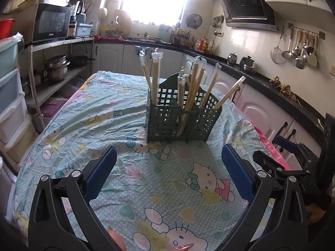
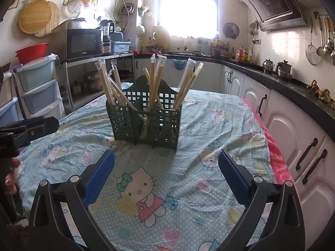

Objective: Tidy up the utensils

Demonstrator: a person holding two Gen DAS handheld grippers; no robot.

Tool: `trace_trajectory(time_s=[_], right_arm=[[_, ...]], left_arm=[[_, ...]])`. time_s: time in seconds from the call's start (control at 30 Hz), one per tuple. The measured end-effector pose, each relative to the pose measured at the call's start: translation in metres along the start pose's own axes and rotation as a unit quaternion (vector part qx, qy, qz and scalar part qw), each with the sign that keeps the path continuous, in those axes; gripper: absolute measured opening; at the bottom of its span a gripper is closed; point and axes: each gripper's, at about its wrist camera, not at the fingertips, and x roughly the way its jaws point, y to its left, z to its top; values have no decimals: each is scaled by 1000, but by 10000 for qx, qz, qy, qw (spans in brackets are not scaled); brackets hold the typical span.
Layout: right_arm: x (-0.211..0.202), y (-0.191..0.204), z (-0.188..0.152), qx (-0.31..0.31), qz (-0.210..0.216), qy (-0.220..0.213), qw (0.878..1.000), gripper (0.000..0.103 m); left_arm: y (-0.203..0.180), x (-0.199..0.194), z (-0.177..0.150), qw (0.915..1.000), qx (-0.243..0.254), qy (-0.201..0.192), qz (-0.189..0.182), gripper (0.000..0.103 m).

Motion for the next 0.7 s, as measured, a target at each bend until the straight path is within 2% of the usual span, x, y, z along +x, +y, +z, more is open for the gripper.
trace_trajectory(time_s=[0.23,0.57,0.7], right_arm=[[-13,3,-9,-120,-147,-601,9980,96],[-33,0,-15,164,-42,-1428,9896,97],[-38,-1,-18,254,-69,-1602,9867,97]], left_arm=[[-7,-4,-10,9996,23,-286,-31,92],[-6,-9,-19,9977,-19,-670,50,92],[-8,-12,-21,9965,47,-832,67,92]])
